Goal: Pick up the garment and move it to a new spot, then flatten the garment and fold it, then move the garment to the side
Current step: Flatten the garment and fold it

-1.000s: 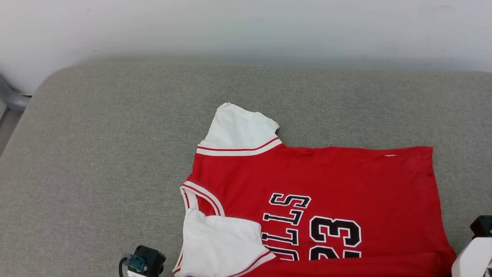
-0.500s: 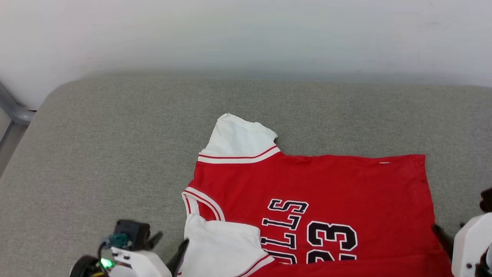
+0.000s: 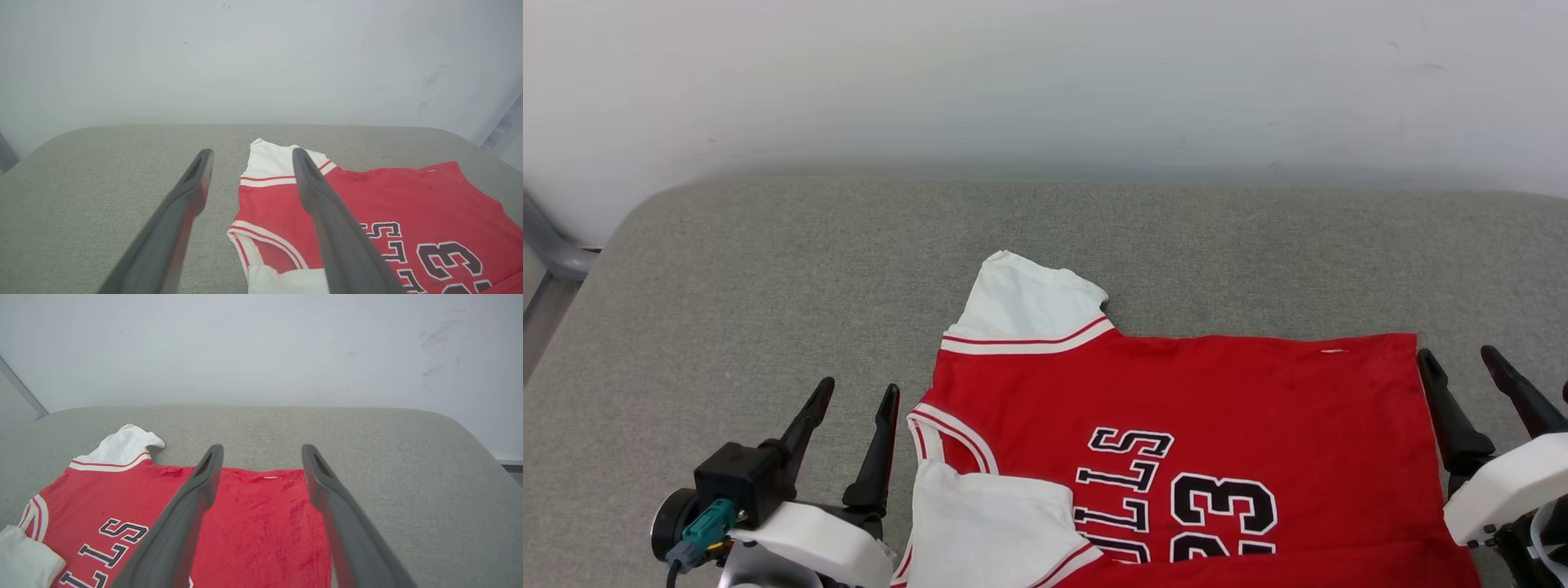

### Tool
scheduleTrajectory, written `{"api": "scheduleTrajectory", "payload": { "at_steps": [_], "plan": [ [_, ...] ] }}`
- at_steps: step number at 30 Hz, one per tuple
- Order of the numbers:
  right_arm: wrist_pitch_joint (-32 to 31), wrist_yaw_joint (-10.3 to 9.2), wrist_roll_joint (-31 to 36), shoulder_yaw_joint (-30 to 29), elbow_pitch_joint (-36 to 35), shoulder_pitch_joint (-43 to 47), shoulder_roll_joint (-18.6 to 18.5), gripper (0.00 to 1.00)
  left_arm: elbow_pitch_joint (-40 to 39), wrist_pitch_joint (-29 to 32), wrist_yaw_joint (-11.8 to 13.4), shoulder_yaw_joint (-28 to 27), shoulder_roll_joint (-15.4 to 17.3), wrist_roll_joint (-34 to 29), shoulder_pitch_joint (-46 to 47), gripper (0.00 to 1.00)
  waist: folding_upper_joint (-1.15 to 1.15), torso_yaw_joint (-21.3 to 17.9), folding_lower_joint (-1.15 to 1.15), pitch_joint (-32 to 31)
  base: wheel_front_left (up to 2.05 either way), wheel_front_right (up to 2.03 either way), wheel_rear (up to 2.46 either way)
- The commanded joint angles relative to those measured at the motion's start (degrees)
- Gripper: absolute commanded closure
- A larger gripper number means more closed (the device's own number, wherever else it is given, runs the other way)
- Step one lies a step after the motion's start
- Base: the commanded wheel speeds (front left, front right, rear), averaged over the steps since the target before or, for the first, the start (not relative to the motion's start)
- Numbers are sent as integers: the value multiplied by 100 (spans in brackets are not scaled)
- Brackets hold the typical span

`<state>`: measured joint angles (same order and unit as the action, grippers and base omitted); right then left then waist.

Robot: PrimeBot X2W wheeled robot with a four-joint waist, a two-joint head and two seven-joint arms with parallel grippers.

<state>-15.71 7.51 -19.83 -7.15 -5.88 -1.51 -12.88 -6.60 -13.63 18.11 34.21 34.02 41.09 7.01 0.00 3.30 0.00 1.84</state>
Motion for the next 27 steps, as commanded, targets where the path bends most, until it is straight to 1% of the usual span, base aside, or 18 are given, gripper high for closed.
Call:
{"api": "scheduleTrajectory", "payload": {
  "at_steps": [1,3,7,11,13,16,17,20,23,25,27],
  "plan": [
    [273,-5,62,3,-16,28,76,0,70,-94,-50,-118,-77,-80,-84,0,0,-22,0,34,0,0,0],
    [523,-4,127,20,-5,69,170,0,108,-137,-112,-279,-225,-136,-123,0,0,-38,0,77,0,0,0],
    [855,-5,249,-13,-4,78,346,0,129,-163,-285,-595,-445,-445,-131,0,0,-100,0,215,0,0,0],
    [1055,-5,343,36,24,-23,452,0,155,-166,-550,-861,-636,-741,-19,0,0,-230,0,434,0,0,0],
    [1107,-5,336,54,13,-87,480,0,210,-161,-710,-917,-637,-857,120,0,0,-316,0,580,0,0,0],
    [1139,-5,349,105,-47,-199,482,0,322,-134,-921,-955,-514,-925,467,0,0,-462,0,883,0,0,0],
    [1139,-5,349,105,-47,-199,482,0,322,-134,-921,-955,-514,-925,467,0,0,-462,0,883,0,0,0],
    [1191,-5,332,171,-122,-352,505,0,380,218,-1165,-976,-324,-861,980,0,0,-628,0,1268,0,0,0],
    [1265,-4,345,182,-179,-512,552,0,476,869,-1426,-888,-12,-915,1600,0,0,-780,0,1615,0,0,0],
    [1313,-5,373,222,-214,-614,575,0,596,1423,-1590,-847,189,-892,2071,0,0,-875,0,1812,0,0,0],
    [1358,-5,374,265,-215,-687,583,0,679,2007,-1757,-805,279,-744,2508,0,0,-957,0,1963,0,0,0]
  ]
}}
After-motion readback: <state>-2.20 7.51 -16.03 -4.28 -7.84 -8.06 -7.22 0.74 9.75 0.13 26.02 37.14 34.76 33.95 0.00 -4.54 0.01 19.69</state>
